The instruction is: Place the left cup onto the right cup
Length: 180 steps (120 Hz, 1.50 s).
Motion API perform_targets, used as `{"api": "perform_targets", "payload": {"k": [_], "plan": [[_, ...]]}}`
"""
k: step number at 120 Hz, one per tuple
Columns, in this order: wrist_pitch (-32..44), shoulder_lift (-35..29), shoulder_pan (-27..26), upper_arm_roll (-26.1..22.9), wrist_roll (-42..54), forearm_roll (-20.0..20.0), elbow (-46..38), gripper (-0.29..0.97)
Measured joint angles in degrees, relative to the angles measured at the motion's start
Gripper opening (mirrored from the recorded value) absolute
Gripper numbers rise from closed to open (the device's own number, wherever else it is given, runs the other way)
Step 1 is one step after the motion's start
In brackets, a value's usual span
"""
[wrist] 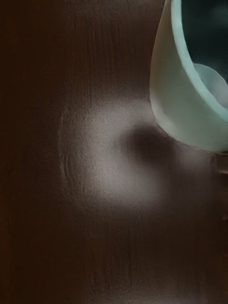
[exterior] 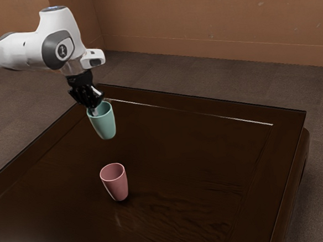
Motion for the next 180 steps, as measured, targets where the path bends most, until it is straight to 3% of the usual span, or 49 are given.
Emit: {"api": "perform_targets", "payload": {"k": [60, 94, 180], "plan": [[-2.36, -11.3, -0.85, -4.65, -9.4, 0.13, -12.48, -0.1], [-1.74, -11.66, -1.93, -5.25, -14.7, -0.06, -15.45, -0.1], [1.44, -11.49, 1.01, -5.26, -20.79, -0.88, -19.66, -0.1]]}}
